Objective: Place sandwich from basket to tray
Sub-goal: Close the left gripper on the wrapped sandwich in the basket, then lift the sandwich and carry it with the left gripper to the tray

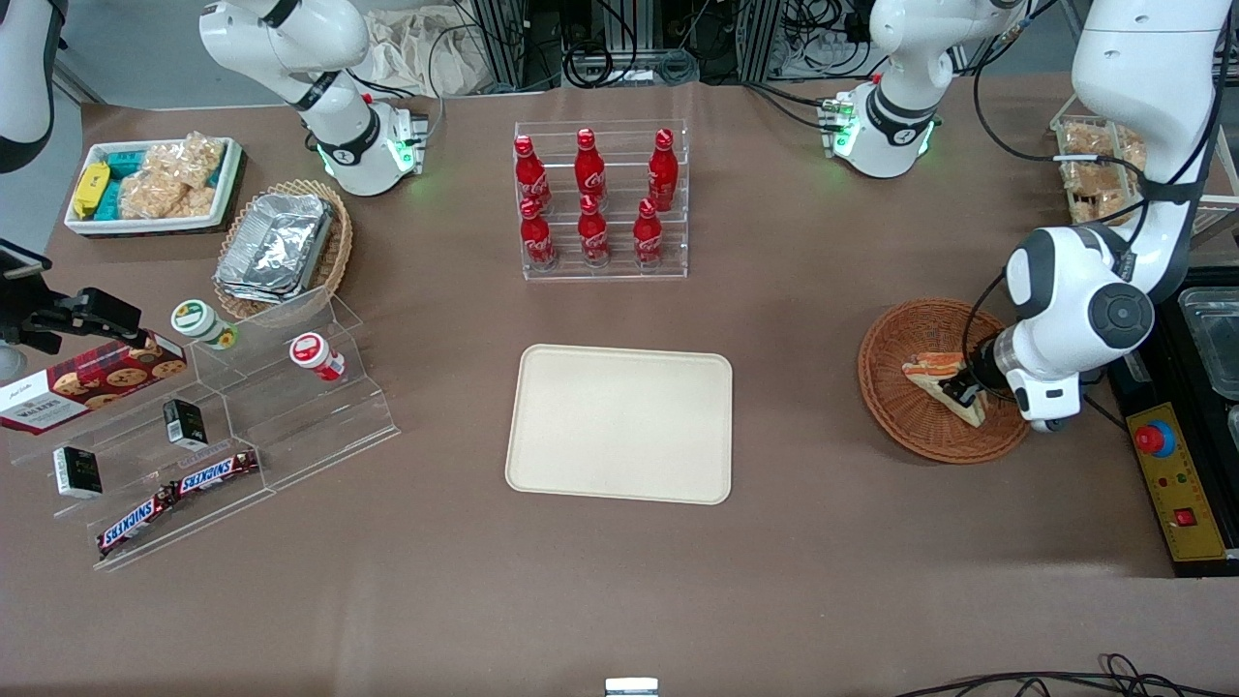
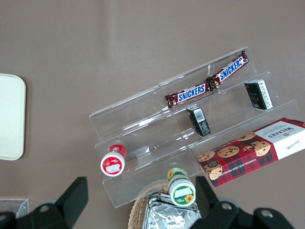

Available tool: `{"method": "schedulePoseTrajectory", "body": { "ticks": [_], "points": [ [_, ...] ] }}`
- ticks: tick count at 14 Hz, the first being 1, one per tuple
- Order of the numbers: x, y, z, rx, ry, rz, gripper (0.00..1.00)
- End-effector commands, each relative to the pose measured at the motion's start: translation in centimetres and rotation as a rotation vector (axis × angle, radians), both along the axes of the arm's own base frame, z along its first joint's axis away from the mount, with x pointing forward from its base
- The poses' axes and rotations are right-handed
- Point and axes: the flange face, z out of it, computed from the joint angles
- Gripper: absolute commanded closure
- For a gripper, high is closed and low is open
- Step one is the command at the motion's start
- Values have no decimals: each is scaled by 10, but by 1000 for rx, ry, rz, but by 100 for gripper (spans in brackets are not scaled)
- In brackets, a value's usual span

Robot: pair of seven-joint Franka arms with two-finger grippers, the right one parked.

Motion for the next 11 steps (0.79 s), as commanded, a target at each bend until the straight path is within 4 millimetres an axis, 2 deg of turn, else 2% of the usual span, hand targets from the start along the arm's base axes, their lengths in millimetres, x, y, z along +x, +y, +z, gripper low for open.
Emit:
{"method": "schedulePoseTrajectory", "body": {
  "ticks": [1,2,4,5,7,9,11],
  "points": [
    [3,2,12,12,-23,2,89],
    [4,1,19,15,-17,-2,95],
    [13,-3,44,24,17,-10,97],
    [20,-5,61,25,43,-16,97],
    [43,-13,108,20,86,-26,95],
    [64,-30,153,8,112,-51,92],
    [78,-60,189,-6,125,-98,91]
  ]
}}
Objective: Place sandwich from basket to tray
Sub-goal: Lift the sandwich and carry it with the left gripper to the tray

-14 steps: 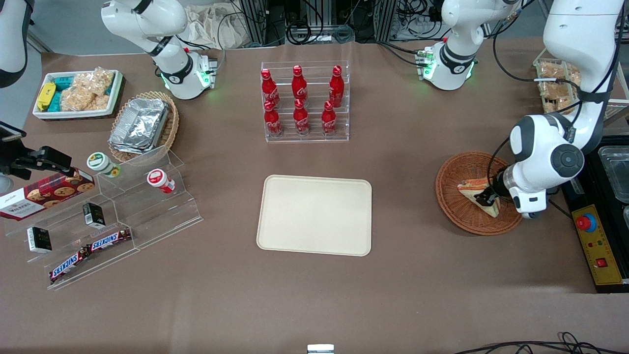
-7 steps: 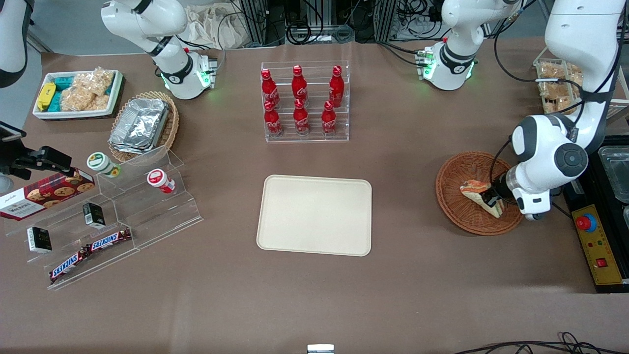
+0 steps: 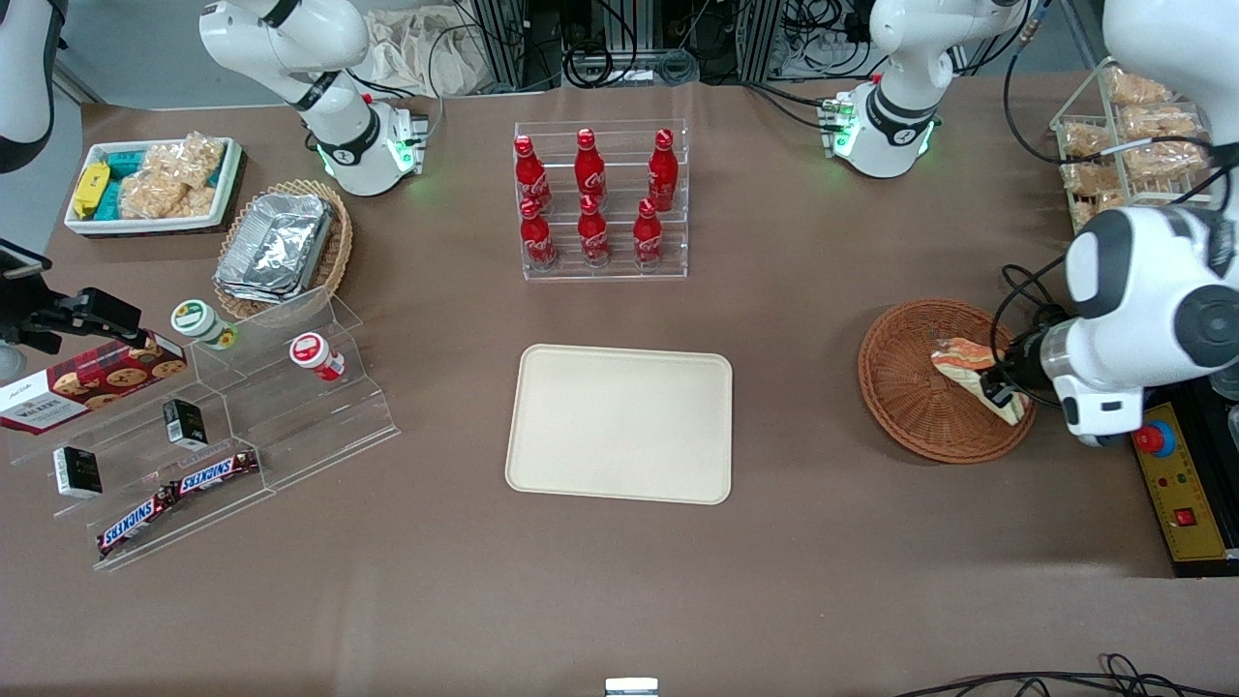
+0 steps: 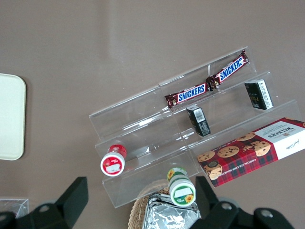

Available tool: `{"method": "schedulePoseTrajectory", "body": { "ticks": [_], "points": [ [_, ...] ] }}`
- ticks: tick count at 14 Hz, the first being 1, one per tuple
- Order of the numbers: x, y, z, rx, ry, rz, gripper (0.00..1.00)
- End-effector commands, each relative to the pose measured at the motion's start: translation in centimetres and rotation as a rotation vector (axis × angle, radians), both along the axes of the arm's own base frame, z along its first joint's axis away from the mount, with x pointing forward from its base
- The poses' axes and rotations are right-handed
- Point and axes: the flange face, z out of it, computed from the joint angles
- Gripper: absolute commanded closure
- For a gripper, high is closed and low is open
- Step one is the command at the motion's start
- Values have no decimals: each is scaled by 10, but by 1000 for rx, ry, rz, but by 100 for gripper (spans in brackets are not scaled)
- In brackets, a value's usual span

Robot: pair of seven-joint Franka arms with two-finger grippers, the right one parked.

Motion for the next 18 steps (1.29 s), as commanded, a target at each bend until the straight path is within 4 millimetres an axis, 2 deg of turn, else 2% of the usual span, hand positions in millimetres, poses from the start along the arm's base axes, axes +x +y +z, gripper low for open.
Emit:
{"method": "schedulePoseTrajectory", "body": {
  "ticks": [1,2,4,5,6,7,10,12,15,18],
  "points": [
    [24,-47,41,-24,10,-79,91],
    [25,-75,53,-32,-11,-135,91],
    [22,-134,52,-55,-17,-272,91],
    [17,-163,42,-71,-8,-338,92],
    [10,-201,28,-76,9,-414,93],
    [7,-237,22,-90,-8,-466,94],
    [-3,-301,-14,-129,-24,-540,93],
    [-7,-335,-38,-158,-72,-574,92],
    [-11,-376,-69,-199,-147,-637,93],
    [-7,-386,-95,-232,-192,-689,93]
  ]
}}
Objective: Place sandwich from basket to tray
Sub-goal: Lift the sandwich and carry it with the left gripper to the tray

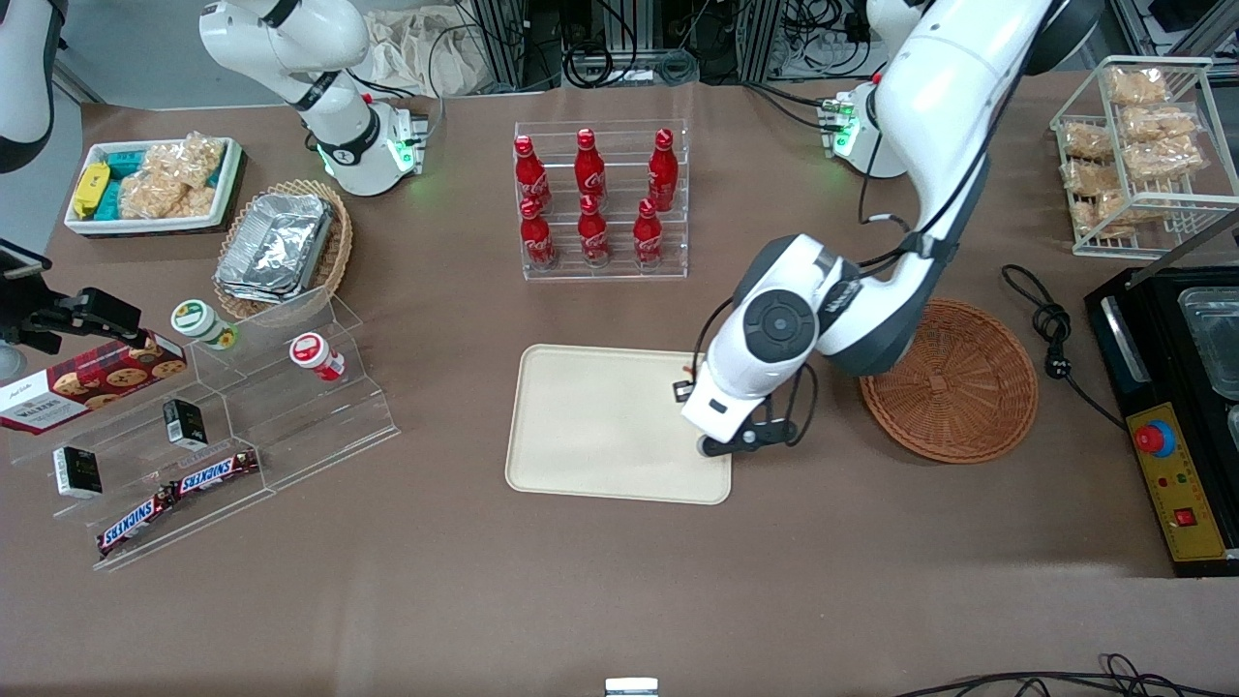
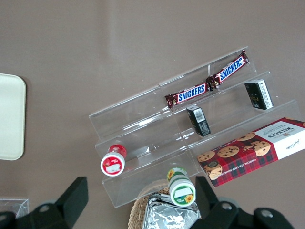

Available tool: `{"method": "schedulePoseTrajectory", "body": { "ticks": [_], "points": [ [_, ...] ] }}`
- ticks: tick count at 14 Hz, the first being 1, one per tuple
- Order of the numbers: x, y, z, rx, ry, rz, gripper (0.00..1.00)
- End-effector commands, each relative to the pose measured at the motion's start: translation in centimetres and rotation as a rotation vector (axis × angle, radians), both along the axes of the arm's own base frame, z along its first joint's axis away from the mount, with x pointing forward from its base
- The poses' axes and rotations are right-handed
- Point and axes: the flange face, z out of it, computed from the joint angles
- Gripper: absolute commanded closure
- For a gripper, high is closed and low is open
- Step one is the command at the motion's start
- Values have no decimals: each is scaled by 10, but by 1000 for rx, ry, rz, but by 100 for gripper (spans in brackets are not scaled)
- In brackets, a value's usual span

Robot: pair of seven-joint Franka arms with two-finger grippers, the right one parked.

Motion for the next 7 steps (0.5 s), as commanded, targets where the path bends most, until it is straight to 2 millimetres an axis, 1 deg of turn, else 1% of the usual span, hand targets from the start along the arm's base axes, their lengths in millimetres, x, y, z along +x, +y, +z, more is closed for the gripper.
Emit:
{"method": "schedulePoseTrajectory", "body": {
  "ticks": [1,3,5,7],
  "points": [
    [11,-5,-13,-21,-34,-116,93],
    [11,-4,-31,-18,-22,-158,92],
    [7,-10,-44,-3,-26,-177,92],
    [6,-11,-57,8,-13,-186,91]
  ]
}}
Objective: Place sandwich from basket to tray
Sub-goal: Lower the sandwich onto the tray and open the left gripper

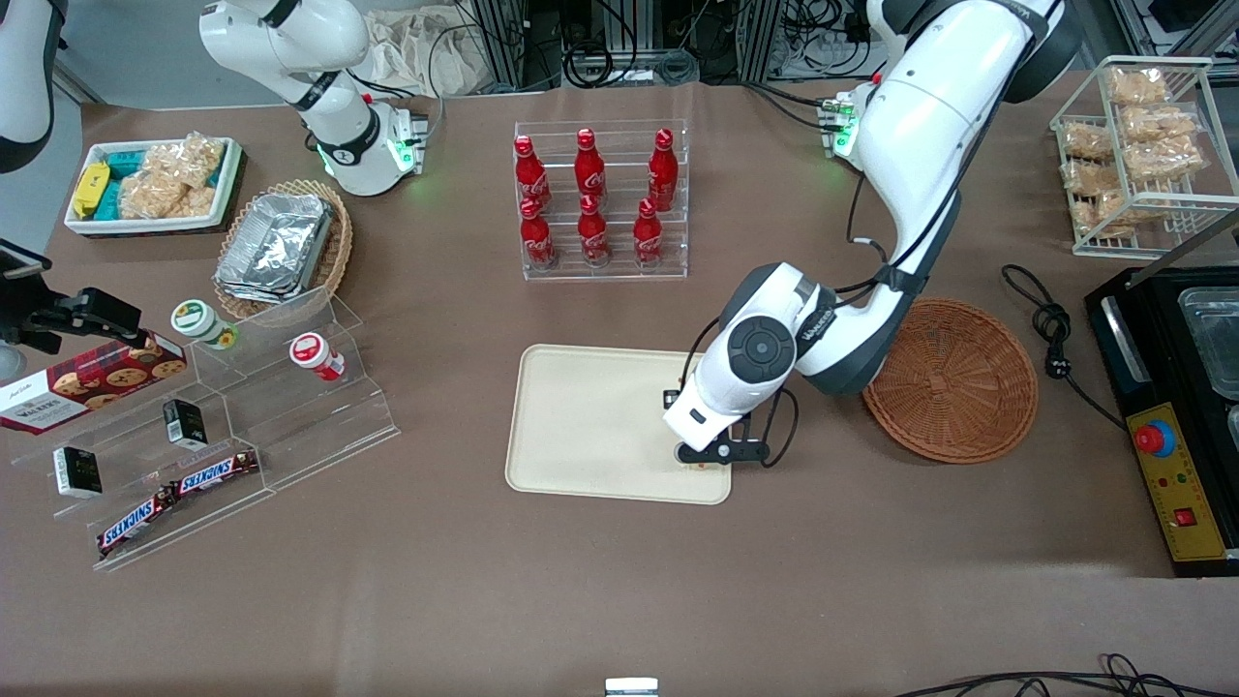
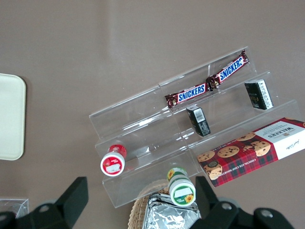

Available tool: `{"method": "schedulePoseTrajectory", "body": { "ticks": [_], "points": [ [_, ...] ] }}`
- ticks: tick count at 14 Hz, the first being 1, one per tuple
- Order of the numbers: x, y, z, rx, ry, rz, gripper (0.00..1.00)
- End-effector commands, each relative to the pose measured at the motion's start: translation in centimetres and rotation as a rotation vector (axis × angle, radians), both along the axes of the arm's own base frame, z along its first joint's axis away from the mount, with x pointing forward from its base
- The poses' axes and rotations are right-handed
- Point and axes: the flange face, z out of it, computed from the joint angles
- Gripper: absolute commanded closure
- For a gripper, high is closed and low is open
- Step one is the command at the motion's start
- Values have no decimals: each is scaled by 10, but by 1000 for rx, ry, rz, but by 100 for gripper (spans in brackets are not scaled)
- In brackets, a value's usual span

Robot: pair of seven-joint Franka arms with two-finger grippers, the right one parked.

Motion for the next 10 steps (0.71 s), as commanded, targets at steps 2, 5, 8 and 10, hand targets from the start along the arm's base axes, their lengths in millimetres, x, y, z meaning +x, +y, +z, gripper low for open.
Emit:
{"method": "schedulePoseTrajectory", "body": {
  "ticks": [2,5,8,10],
  "points": [
    [4,-9,-16,18,-26,-38,90],
    [5,-8,-24,23,-29,-30,35],
    [11,0,-9,17,-39,-9,1],
    [11,1,16,18,-59,-6,1]
  ]
}}
